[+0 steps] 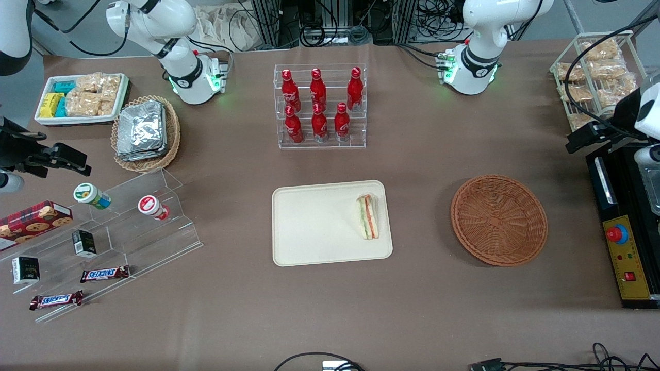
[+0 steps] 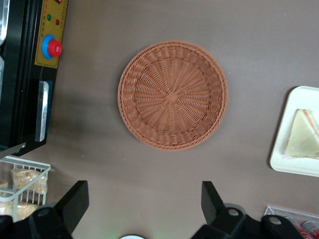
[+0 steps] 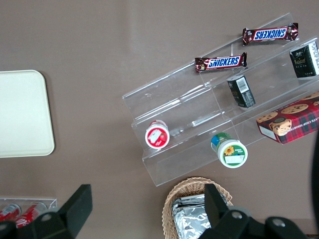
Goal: Place sandwich from basket to tray
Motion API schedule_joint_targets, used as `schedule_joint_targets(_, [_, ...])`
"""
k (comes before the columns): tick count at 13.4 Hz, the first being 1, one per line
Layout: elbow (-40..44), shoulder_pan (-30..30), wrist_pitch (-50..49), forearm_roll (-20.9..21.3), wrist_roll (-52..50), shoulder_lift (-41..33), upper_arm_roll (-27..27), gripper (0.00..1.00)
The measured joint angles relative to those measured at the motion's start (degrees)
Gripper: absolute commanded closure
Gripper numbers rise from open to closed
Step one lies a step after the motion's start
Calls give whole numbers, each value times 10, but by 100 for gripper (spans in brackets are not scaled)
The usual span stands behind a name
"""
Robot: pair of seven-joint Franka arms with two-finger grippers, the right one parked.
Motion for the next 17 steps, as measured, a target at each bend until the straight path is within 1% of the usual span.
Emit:
schedule_joint_targets(7, [-1,0,4,-3,0,1,0,0])
schedule_joint_targets(17, [13,0,-27,-3,0,9,0,0])
